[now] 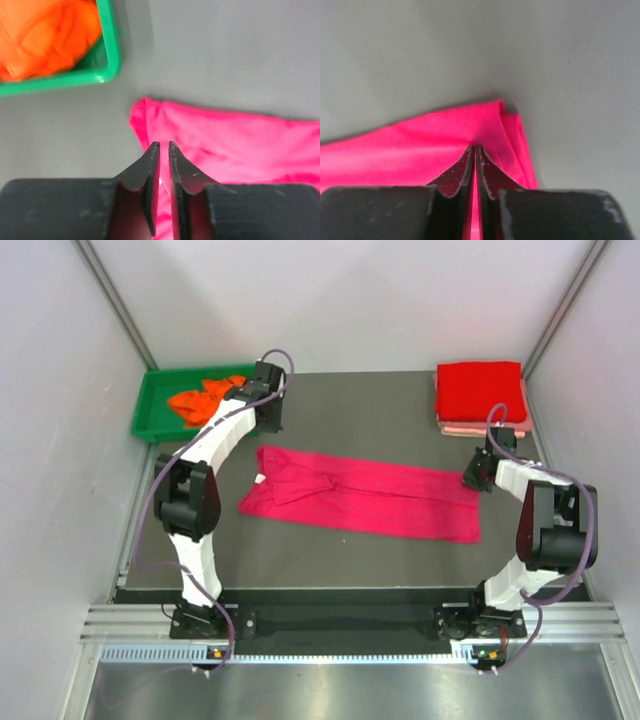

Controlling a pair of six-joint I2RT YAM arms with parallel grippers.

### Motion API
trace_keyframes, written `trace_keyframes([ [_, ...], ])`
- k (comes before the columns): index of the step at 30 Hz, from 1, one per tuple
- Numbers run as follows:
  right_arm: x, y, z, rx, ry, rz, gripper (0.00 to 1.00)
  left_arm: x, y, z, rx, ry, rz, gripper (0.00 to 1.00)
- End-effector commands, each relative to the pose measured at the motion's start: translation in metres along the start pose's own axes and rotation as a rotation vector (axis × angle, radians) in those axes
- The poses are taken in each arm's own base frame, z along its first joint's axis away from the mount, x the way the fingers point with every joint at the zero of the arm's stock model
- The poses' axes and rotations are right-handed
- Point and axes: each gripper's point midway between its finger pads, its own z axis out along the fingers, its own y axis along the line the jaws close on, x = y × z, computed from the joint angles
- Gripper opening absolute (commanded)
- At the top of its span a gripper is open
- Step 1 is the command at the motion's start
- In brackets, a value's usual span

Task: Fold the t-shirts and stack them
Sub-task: Fold the tshirt

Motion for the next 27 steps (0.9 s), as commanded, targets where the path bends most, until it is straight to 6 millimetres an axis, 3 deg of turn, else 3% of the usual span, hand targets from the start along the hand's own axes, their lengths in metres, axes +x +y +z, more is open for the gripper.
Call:
trace_keyframes([
  [1,-0.005,-0.003,-0.019,-0.014,0.012,-0.02,0.06,0.017,-0.003,-0.013,0.088,0.028,-0.078,0.18],
  [2,-0.007,0.0,-0.022,-0.024,0.011,-0.02,0.09,0.029,-0.002,-0.009,0.1,0.056,-0.09,0.2],
  [5,-0.017,0.009,-0.035,-0.061,-0.018,-0.023,0.17,0.042,0.005,-0.005,0.146,0.078,-0.157,0.26],
  [12,-0.02,0.018,-0.05,-0.121,-0.05,-0.022,0.21,0.048,0.022,0.014,0.207,0.105,-0.249,0.32],
  [23,-0.031,0.024,-0.072,-0.152,-0.109,-0.034,0.24,0.053,0.017,0.051,0.359,0.111,-0.284,0.41],
  [27,-0.035,0.027,-0.077,-0.163,-0.126,-0.032,0.24,0.064,0.019,0.063,0.342,0.137,-0.284,0.42],
])
